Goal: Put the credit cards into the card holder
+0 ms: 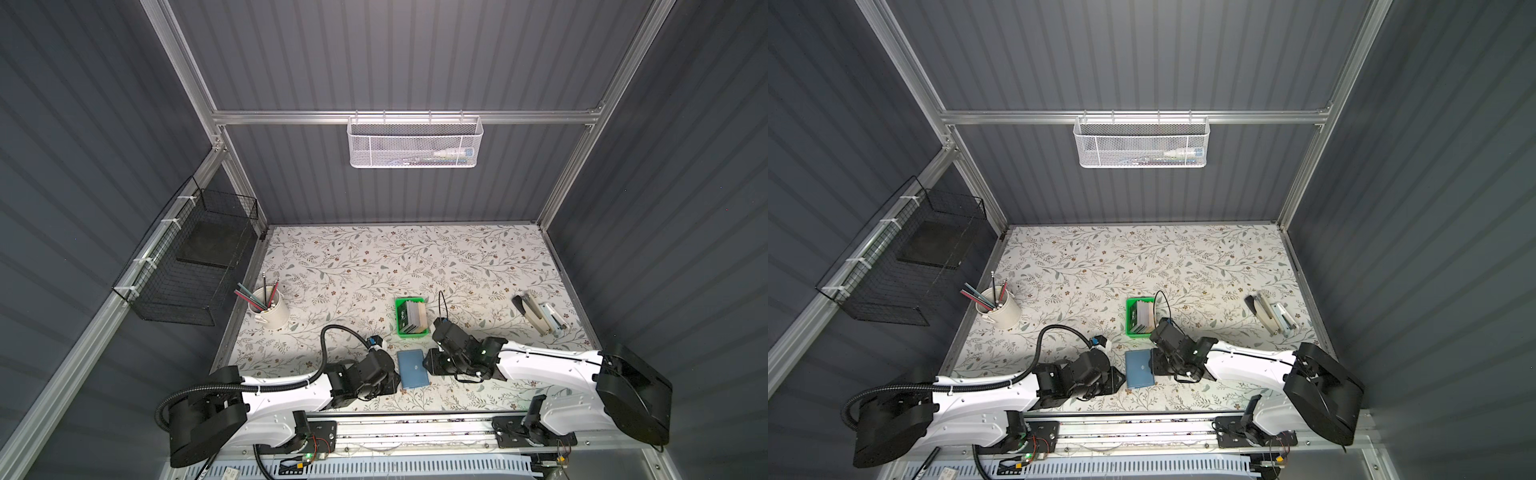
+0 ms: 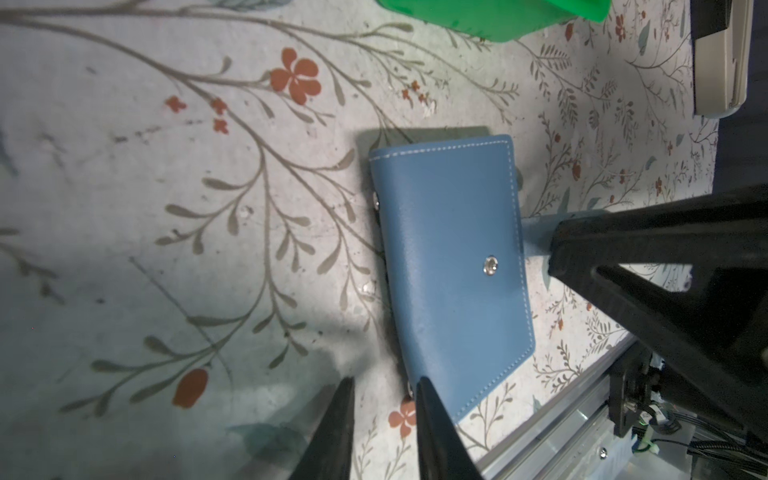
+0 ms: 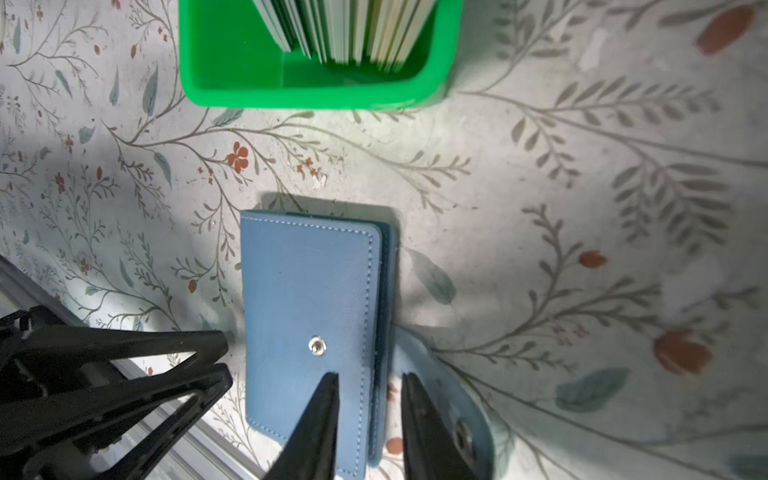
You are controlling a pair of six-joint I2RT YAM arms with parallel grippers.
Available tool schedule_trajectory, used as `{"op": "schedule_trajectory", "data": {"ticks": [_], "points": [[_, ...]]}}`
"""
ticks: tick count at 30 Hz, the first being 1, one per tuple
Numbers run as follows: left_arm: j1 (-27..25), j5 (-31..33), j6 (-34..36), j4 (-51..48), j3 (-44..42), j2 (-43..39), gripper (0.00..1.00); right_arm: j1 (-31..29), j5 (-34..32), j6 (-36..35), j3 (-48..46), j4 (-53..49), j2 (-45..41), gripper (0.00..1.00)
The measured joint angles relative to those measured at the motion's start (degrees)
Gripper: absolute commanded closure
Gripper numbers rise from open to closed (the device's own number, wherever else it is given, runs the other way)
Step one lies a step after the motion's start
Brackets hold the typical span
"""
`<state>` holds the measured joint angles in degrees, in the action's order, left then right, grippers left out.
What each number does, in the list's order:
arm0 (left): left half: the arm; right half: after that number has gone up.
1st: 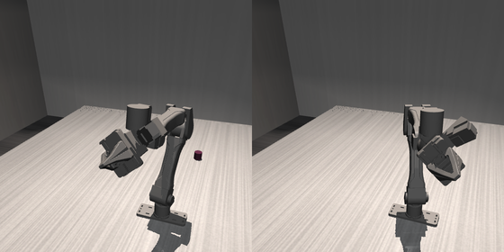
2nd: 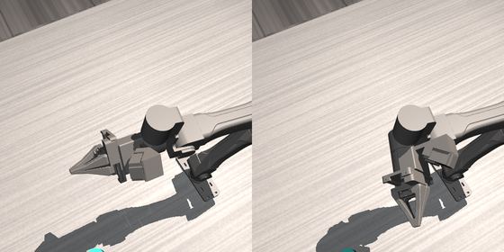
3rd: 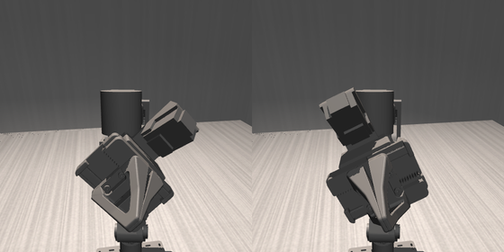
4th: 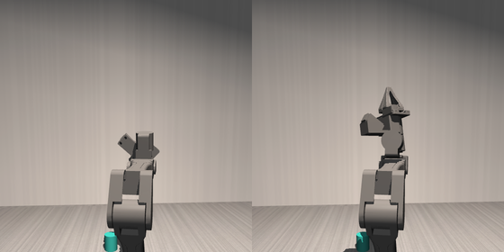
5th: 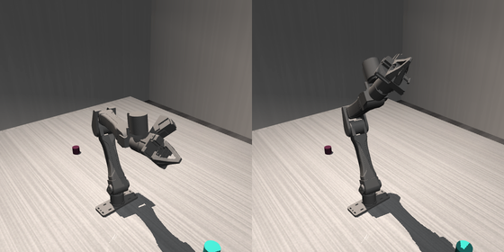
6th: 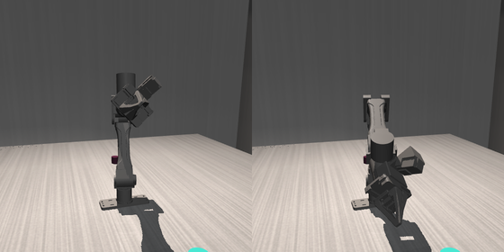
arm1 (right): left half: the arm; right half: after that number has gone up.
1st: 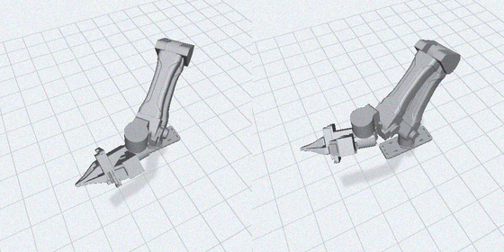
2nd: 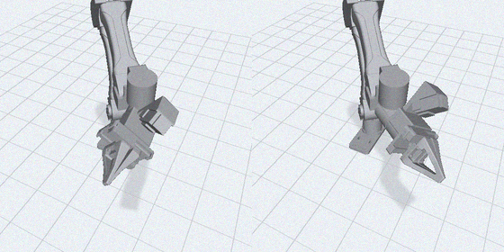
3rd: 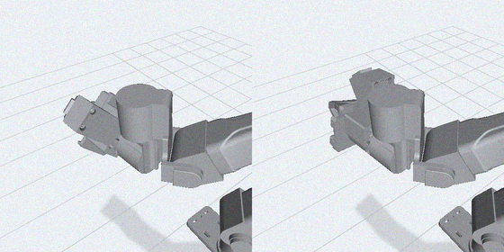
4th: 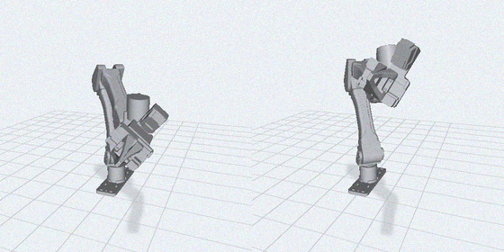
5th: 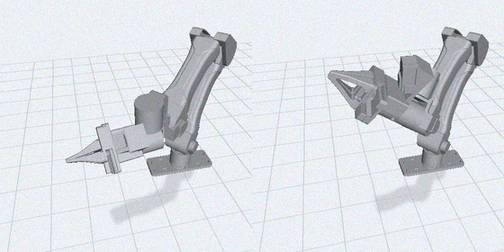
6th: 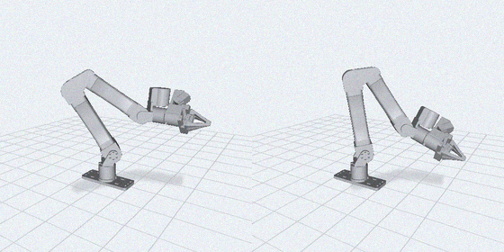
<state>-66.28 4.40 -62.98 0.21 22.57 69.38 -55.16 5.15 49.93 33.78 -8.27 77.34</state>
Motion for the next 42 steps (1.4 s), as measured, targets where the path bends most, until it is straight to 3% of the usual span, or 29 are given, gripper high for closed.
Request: {"op": "schedule_trajectory", "data": {"ticks": [23,36,42], "points": [[0.0,-0.2,0.8,0.8,1.5,3.1,0.74,0.4,4.7,1.1,-2.1,7.4,3.8,0.73],[0.0,-0.6,0.8,4.9,1.9,5.9,0.76,0.5,6.8,0.0,-4.5,10.6,-5.4,0.74],[0.0,-1.0,0.8,6.8,2.7,8.1,0.76,0.5,8.2,-1.0,-4.4,11.0,-5.1,0.74]]}}
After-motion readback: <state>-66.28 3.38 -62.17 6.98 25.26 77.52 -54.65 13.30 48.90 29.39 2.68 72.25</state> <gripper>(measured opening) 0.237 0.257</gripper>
